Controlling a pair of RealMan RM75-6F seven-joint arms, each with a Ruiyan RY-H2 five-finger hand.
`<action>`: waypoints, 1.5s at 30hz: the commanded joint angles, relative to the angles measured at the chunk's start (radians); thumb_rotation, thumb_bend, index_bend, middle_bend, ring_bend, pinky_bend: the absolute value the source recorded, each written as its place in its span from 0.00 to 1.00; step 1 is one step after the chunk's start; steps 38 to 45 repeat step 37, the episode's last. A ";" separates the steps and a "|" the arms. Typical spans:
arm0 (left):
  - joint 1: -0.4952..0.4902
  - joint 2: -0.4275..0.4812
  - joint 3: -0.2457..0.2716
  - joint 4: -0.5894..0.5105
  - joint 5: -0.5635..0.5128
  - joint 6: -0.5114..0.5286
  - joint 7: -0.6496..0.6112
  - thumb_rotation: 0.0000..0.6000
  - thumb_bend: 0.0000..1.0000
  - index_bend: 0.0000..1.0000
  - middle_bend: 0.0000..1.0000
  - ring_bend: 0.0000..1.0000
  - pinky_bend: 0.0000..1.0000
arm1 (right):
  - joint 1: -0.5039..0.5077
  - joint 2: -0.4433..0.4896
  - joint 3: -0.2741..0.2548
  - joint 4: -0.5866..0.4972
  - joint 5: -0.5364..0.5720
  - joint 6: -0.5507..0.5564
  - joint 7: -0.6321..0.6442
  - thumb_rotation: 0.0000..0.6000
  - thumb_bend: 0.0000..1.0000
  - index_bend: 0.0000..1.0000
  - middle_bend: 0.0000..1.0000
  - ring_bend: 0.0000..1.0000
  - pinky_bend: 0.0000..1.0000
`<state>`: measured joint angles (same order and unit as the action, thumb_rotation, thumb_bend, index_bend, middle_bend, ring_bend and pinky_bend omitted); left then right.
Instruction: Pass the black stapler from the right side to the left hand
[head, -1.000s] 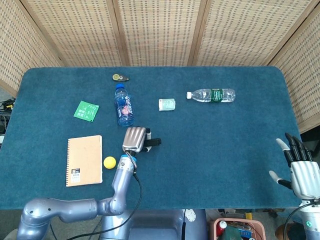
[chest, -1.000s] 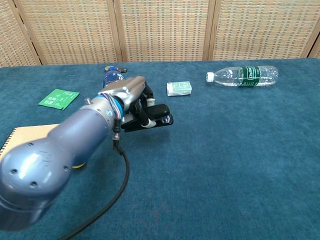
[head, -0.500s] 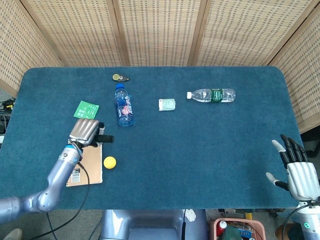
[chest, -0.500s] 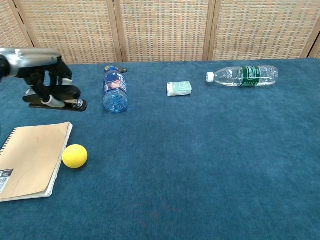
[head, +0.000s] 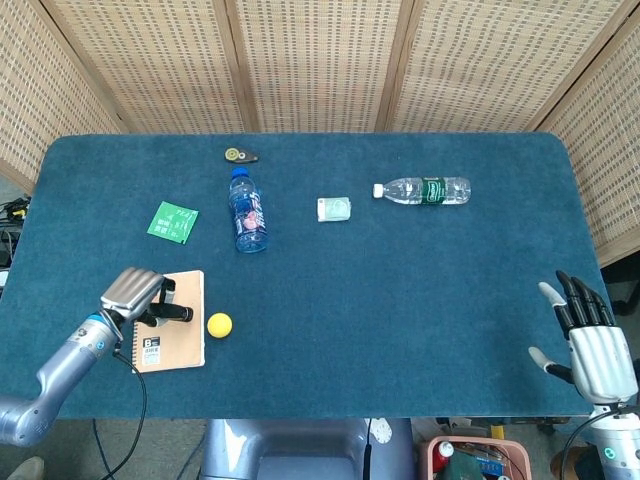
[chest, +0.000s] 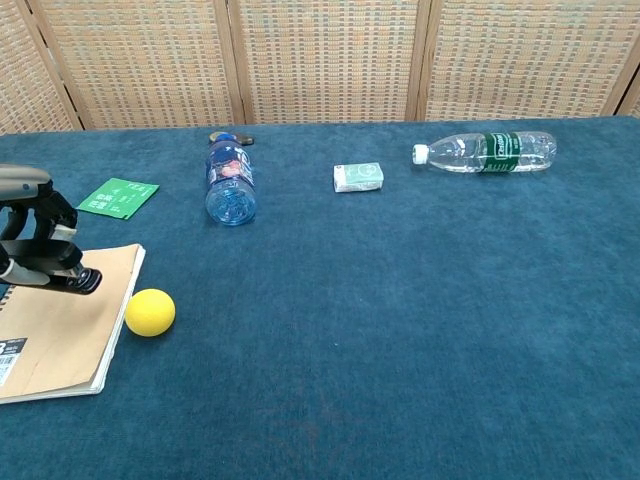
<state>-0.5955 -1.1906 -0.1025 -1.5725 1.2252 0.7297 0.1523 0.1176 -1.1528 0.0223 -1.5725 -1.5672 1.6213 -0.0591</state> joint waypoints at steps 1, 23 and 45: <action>0.032 -0.062 0.056 0.153 0.180 0.000 -0.219 1.00 0.50 0.71 0.56 0.46 0.54 | -0.003 -0.005 0.001 -0.004 -0.006 -0.003 -0.012 1.00 0.00 0.02 0.00 0.00 0.11; 0.044 -0.085 0.121 0.242 0.367 0.233 -0.505 1.00 0.00 0.00 0.00 0.00 0.00 | -0.024 0.004 0.024 -0.007 -0.018 -0.003 0.007 1.00 0.00 0.02 0.00 0.00 0.11; 0.219 0.113 0.083 -0.042 0.327 0.592 -0.389 1.00 0.00 0.00 0.00 0.00 0.00 | -0.047 0.028 0.028 -0.032 -0.054 0.038 0.033 1.00 0.00 0.02 0.00 0.00 0.11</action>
